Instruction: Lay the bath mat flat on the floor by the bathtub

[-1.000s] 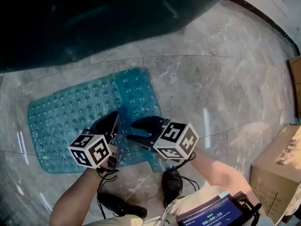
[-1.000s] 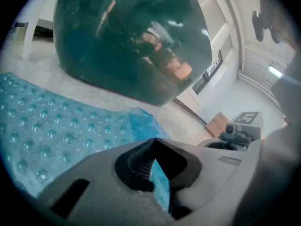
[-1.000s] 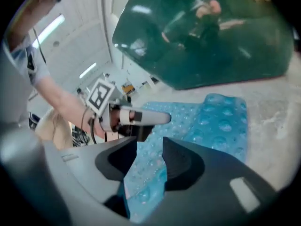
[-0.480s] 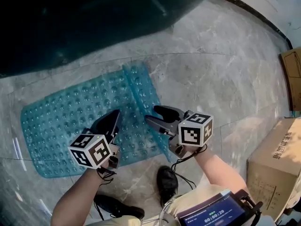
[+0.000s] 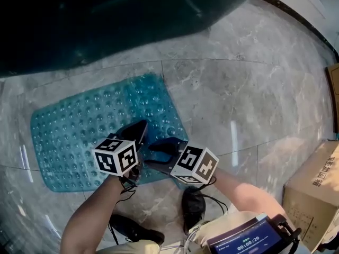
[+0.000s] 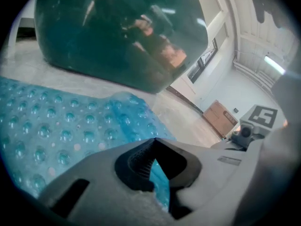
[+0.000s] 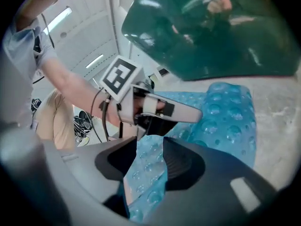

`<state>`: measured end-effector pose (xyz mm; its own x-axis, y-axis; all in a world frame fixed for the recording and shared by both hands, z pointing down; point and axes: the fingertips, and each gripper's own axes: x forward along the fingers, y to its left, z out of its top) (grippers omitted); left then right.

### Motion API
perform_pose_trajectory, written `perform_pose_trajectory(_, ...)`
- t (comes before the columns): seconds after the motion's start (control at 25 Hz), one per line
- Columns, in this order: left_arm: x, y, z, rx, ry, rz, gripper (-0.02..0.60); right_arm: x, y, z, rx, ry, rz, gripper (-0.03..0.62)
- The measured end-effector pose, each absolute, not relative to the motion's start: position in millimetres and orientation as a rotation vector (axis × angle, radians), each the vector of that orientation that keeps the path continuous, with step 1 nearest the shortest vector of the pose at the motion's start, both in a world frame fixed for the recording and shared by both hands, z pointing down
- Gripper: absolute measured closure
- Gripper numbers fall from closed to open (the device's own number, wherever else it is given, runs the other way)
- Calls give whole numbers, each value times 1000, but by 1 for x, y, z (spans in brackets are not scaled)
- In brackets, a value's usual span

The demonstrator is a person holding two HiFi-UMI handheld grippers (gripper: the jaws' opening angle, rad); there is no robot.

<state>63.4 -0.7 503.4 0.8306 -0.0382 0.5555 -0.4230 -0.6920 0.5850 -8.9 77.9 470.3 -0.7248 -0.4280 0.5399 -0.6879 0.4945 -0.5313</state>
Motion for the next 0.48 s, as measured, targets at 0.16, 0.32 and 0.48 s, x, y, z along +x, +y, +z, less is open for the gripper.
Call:
perform_pose_trajectory(0.16, 71, -1, 503, 2291, -323, 653, 574, -20, 90, 465, 888, -2476, 1163, 400)
perform_pose_trajectory(0.32, 90, 10, 494, 2343, -249, 687, 574, -21, 98, 475, 866, -2485, 1231, 398)
perform_pose_trajectory(0.48, 91, 13, 517, 2332, -225, 836, 574, -8, 97, 455, 908, -2543, 1309, 399)
